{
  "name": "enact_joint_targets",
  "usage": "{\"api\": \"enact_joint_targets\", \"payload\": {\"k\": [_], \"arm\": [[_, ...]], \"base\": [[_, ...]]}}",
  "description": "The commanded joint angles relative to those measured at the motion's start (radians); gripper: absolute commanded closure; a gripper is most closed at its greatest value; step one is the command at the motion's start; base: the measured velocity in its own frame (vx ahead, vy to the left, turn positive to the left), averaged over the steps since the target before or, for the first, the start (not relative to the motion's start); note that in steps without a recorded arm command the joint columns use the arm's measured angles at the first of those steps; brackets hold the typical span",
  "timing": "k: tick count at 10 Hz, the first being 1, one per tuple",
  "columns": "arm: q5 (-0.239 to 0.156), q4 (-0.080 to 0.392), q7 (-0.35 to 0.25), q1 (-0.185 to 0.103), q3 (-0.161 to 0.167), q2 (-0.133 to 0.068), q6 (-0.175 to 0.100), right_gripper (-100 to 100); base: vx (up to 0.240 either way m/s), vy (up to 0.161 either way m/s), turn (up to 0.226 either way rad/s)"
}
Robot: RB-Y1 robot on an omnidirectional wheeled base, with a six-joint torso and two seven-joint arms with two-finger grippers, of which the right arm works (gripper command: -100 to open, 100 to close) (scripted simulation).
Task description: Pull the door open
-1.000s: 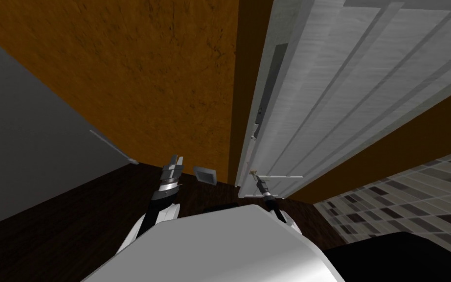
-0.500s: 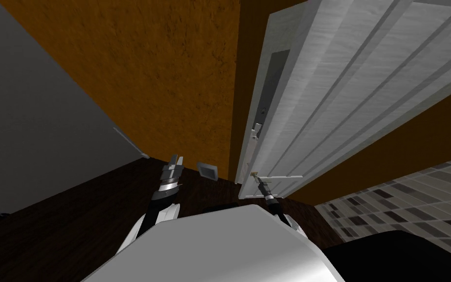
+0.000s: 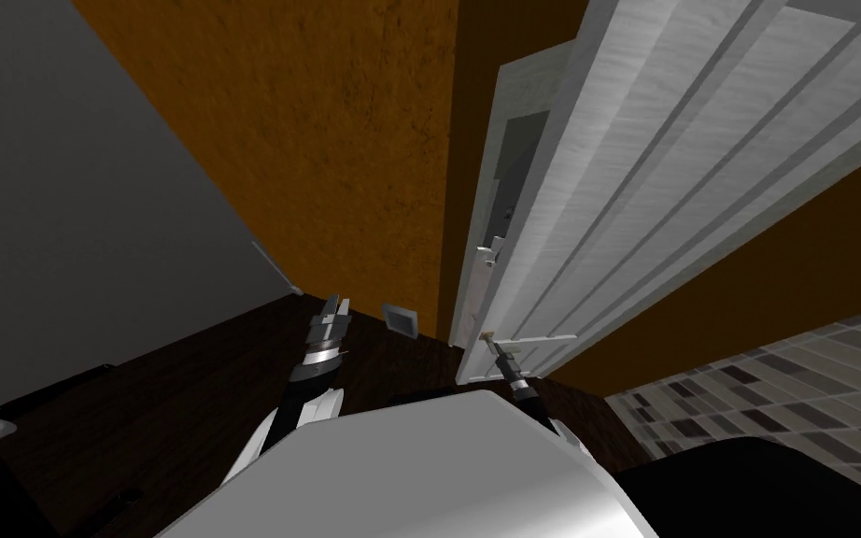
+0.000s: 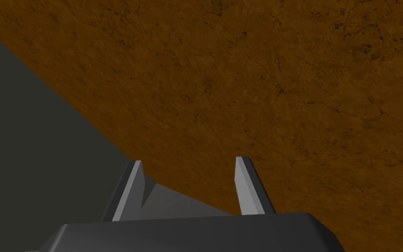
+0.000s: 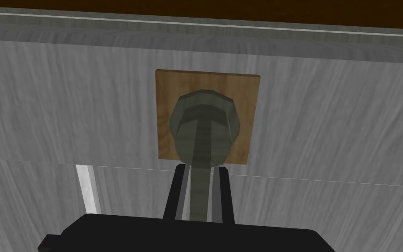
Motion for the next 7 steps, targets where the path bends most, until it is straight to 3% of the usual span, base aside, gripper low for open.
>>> {"api": "enact_joint_targets", "payload": {"k": [1, 4, 5, 7], "arm": [[0.001, 0.012, -0.011, 0.014, -0.001, -0.015, -0.032, 100], [0.006, 0.025, -0.03, 0.039, 0.007, -0.033, -0.08, 100], [0.007, 0.014, -0.025, 0.034, 0.009, -0.026, -0.065, 100], [0.009, 0.021, -0.029, 0.047, 0.01, -0.028, -0.083, 100]], "base": [[-0.127, -0.025, 0.144], [-0.189, -0.061, 0.157], [-0.077, -0.015, 0.03], [-0.233, -0.073, 0.229]]}}
